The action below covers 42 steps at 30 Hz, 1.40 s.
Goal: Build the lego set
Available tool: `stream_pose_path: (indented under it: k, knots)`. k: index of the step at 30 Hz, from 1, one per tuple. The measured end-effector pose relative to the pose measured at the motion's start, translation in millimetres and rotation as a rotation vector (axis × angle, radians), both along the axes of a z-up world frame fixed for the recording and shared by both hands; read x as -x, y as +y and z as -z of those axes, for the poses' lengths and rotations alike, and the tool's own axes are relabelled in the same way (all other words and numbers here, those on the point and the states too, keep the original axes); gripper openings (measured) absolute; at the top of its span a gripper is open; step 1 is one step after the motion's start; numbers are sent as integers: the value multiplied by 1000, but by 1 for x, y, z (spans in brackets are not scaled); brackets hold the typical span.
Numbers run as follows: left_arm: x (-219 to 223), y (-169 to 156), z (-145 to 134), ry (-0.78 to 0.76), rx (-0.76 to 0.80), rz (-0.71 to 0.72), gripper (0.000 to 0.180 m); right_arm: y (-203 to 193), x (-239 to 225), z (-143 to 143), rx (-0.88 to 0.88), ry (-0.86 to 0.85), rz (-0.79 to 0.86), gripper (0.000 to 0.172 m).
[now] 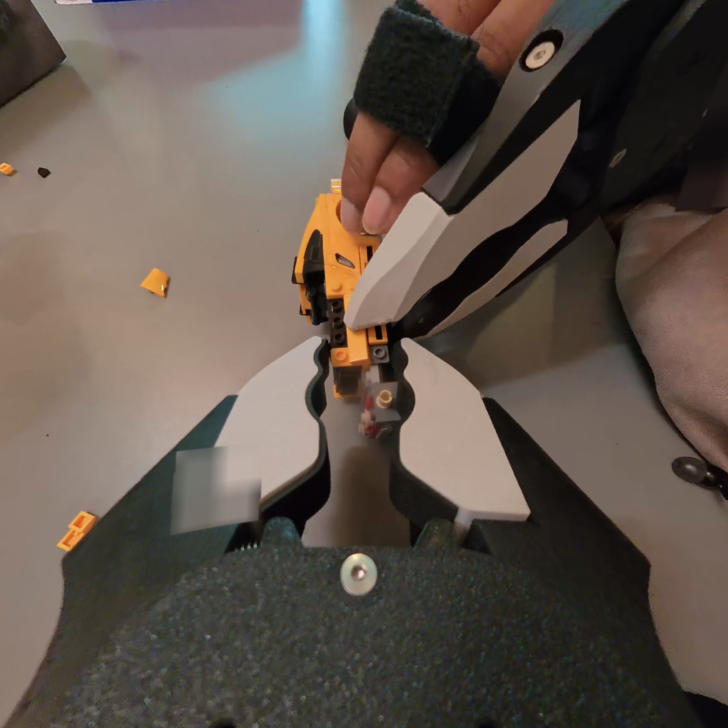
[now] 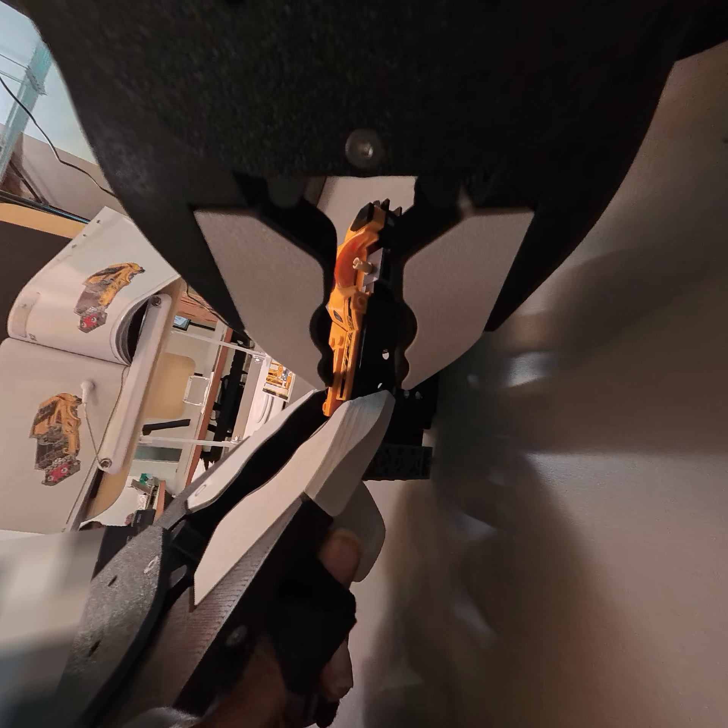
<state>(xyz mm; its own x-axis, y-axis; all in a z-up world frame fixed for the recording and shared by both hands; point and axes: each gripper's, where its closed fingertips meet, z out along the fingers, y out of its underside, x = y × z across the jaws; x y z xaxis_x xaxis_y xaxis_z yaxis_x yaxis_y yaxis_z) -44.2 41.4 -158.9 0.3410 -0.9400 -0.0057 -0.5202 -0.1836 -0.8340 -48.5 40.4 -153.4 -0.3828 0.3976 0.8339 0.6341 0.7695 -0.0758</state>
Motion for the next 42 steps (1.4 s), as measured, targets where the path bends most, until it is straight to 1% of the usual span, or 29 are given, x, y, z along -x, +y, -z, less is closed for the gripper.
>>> stream_pose_path:
  k: [17, 25, 27, 30, 36, 42]
  knots:
    - [0, 0, 0, -2, 13, -9, 31, 0, 0, 0, -48, -5, 18, 30]
    - [0, 1, 1, 0, 9, -13, 31, 1, 1, 0, 24, 5, 40, 30]
    - [1, 2, 1, 1, 10, -13, 30, 1, 3, -2, 17, 7, 31, 36]
    - [1, 2, 1, 0, 11, -11, 30, 0, 4, 2, 14, -43, 9, 40]
    - [2, 2, 1, 1, 11, -14, 30, 2, 4, 2, 11, -31, 17, 35]
    - [2, 2, 1, 0, 12, -14, 30, 1, 2, 1, -54, -28, 0, 33]
